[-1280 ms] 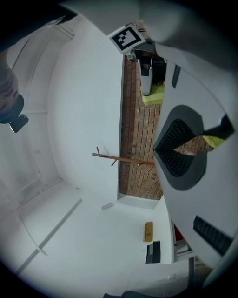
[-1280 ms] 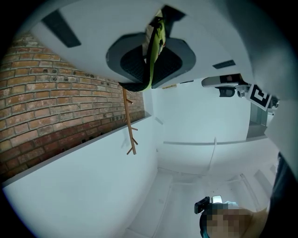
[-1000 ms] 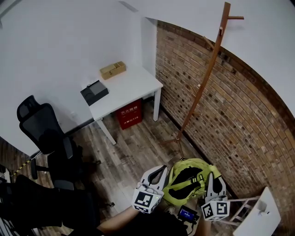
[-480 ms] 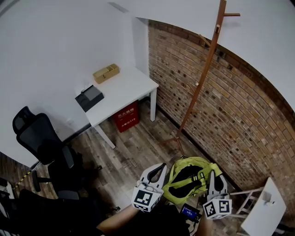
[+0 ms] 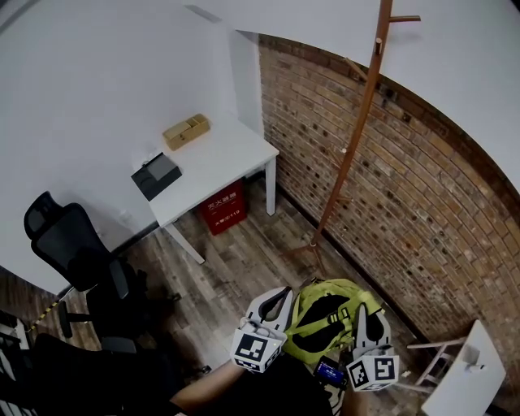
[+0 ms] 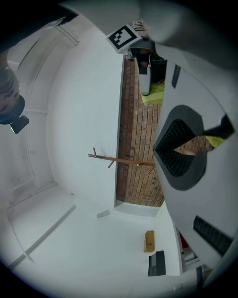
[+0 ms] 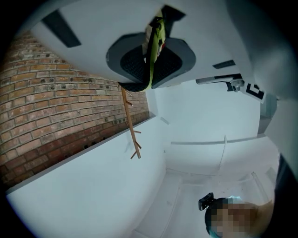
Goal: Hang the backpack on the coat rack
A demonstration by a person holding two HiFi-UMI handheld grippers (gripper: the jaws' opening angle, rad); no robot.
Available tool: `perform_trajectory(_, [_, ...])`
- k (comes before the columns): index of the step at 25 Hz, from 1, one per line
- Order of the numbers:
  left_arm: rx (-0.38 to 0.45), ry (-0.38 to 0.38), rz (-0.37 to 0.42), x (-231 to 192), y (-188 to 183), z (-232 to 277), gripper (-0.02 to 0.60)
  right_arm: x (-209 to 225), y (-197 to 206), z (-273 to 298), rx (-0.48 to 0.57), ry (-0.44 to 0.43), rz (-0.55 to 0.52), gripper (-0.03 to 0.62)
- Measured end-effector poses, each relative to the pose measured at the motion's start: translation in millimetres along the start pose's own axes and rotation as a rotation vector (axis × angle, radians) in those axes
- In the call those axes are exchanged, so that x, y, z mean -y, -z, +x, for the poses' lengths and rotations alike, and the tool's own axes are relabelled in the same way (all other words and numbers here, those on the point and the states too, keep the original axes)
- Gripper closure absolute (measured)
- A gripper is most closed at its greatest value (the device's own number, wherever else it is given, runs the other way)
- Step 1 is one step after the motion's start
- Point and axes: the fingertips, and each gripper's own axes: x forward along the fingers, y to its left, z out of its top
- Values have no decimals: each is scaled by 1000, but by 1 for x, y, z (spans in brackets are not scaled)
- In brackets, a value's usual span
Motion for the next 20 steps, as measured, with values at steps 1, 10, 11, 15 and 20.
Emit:
perform_trajectory(1, [-1,-3,-1,1,0,4,575,0,1,1,-4,-9,-2,554])
perform_trajectory(10, [19,-56,-34,-5,-2,46,575,1,-10,29,8,-106,-58,554])
perform_trajectory(11, [16,-57,-29,-6,-2,47,575,2,-11,32,7,-106,-56,554])
perform_trajectory(15, [17,-59,-7,-17,-6,55,575,3,-12,45,2,-102,-61,554])
perform_trajectory(20, [26,-22,5,-35,-9,72,575,7,-14,67,9,-67,-64,554])
